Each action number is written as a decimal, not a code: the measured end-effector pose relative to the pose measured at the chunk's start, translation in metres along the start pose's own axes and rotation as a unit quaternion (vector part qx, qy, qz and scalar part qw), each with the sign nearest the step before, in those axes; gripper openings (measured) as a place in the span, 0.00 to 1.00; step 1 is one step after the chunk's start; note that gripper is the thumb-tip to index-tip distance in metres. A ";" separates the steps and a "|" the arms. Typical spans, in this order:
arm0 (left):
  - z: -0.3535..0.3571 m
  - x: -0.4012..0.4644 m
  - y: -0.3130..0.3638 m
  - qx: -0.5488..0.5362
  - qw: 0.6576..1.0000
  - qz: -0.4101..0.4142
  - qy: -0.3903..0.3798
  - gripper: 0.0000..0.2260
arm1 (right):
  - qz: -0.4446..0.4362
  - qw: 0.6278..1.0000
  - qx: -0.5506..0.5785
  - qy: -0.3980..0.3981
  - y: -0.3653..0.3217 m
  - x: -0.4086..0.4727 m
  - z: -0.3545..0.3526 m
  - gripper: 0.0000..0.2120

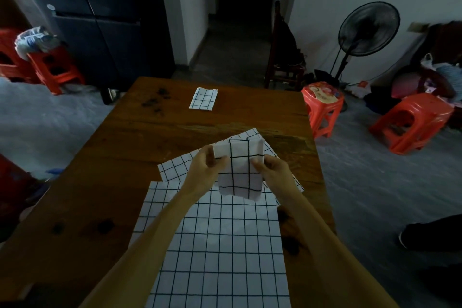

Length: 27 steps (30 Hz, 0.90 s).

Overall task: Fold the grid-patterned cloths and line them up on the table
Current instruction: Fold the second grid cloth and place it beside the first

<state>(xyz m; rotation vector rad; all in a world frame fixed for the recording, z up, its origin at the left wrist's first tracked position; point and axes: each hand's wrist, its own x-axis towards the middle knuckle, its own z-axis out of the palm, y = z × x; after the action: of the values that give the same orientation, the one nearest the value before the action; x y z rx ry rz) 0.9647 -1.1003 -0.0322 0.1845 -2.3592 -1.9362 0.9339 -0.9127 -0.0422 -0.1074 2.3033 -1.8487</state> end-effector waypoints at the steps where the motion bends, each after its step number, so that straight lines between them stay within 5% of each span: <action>1: 0.002 0.000 0.002 -0.014 1.000 -0.006 0.008 0.12 | 0.008 1.000 0.002 -0.003 0.000 0.000 0.002 0.10; 10: 0.012 0.000 0.000 0.001 0.998 0.020 0.053 0.12 | 0.011 0.997 0.045 0.059 -0.009 0.001 0.016 0.08; 16: 0.026 0.001 -0.006 0.016 0.997 -0.051 0.055 0.07 | -0.008 0.996 0.047 0.082 -0.005 0.000 0.023 0.17; 27: 0.018 0.002 -0.013 0.045 0.995 0.065 0.062 0.04 | -0.049 0.998 0.009 0.050 -0.003 0.000 -0.004 0.07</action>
<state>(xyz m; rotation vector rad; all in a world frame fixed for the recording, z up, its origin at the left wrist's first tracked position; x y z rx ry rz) 0.9603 -1.0858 -0.0487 0.1482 -2.3177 -1.7099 0.9326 -0.9099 -0.0389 -0.1308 2.3859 -1.9644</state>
